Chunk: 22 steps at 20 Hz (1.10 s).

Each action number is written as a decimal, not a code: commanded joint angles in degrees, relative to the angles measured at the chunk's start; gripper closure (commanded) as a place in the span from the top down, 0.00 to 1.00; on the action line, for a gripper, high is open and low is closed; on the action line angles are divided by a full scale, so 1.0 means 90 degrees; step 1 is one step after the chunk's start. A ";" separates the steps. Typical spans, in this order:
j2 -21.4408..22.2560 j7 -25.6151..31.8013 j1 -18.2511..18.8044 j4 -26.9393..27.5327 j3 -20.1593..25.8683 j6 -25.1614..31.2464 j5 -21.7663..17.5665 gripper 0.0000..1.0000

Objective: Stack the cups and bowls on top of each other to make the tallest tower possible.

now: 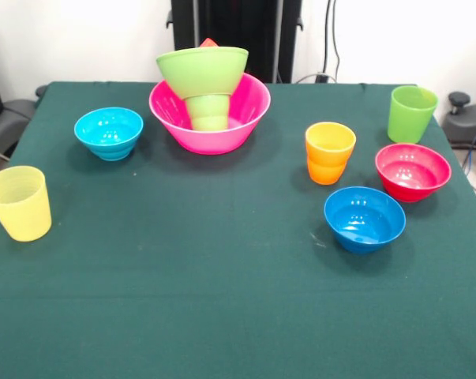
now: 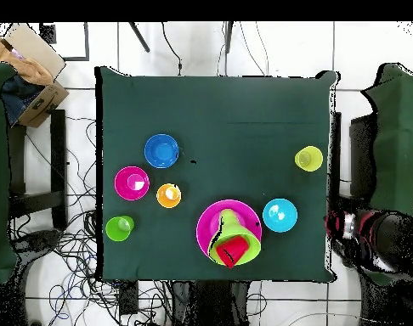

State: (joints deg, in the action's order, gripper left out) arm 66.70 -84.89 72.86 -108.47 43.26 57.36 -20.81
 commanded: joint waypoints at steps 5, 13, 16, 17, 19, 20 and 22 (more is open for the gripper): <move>0.0719 0.1893 0.0558 -0.2052 0.0866 -0.0638 0.0266 1.00; 0.0505 0.1727 0.1158 -0.2628 0.1398 -0.1477 -0.0108 1.00; 0.0553 0.1737 0.1392 -0.2821 0.1630 -0.1612 -0.0079 1.00; 0.0558 0.1733 0.1475 -0.2900 0.1703 -0.1696 -0.0070 1.00; 0.0577 0.1711 0.1632 -0.3056 0.1865 -0.1826 -0.0072 1.00; 0.0569 0.1702 0.1756 -0.3165 0.2012 -0.1920 0.0016 1.00; 0.0606 0.1526 0.1843 -0.3335 0.2145 -0.2095 0.0014 1.00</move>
State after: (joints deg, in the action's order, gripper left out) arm 73.65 -84.89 88.89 -128.89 55.63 43.87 -18.22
